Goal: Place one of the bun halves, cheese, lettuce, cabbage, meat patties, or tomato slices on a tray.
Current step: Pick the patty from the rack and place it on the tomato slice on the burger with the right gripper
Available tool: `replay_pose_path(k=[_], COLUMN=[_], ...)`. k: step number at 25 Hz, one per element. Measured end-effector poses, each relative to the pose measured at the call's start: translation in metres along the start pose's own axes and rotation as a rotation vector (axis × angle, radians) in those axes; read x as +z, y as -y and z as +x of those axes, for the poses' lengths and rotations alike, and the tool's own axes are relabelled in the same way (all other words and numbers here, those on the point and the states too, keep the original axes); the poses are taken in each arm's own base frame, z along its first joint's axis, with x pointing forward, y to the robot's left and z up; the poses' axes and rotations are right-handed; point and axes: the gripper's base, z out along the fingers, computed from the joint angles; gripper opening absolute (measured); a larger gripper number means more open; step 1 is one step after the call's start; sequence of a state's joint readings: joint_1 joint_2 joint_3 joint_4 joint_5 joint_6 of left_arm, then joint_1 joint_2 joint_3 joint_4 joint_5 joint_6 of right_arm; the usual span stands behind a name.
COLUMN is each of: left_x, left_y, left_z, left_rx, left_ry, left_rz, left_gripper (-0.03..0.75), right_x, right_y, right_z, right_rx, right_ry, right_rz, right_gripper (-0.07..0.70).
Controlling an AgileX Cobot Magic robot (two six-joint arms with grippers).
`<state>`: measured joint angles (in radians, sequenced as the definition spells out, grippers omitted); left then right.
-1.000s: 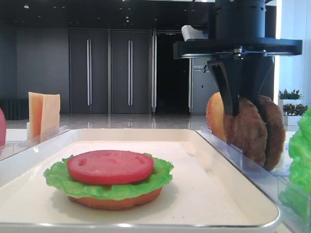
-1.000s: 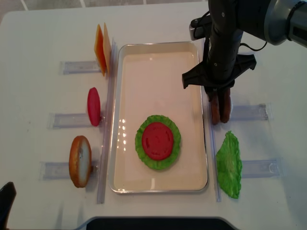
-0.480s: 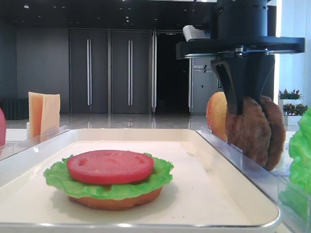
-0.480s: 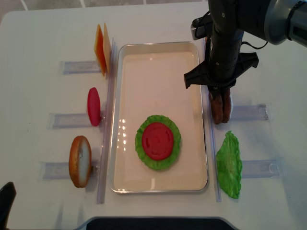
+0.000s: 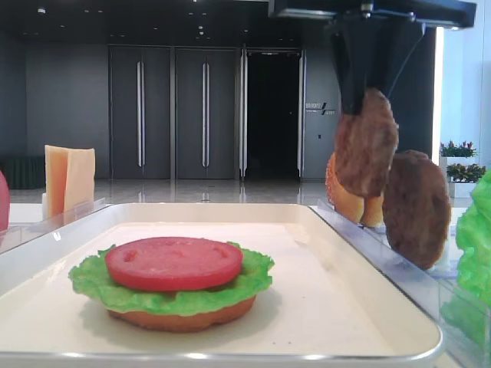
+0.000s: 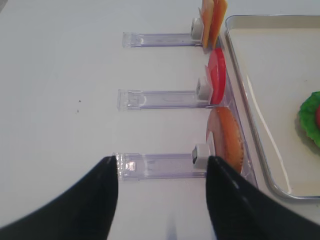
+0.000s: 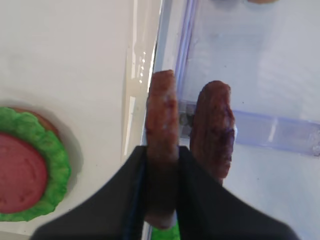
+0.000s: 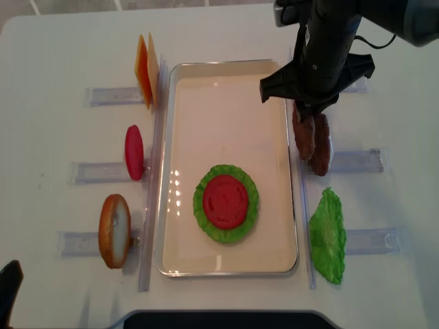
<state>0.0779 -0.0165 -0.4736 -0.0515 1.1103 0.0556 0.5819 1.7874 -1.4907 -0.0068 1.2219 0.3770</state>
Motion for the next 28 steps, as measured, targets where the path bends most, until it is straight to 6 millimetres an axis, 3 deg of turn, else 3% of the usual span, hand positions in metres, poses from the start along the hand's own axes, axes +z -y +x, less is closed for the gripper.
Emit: replay_pose_path(k=[8,18,28], left_x=[0.0,0.0,0.0], left_y=[0.0,0.0,0.0], left_z=[0.0,0.0,0.0], left_rx=[0.0,0.0,0.0], left_ry=[0.0,0.0,0.0], left_rz=[0.0,0.0,0.0], left_gripper=[0.43,0.43,0.43], right_x=[-0.056,-0.067,-0.095], right_y=[0.003,0.006,0.025], right_z=[-0.011,-0.009,0.042], right_rx=[-0.017,-0.015,0.005], right_ry=[0.199,0.228,0.26], right_rz=[-0.002,-0.006,-0.029], right_gripper=[0.142,0.142,0.141])
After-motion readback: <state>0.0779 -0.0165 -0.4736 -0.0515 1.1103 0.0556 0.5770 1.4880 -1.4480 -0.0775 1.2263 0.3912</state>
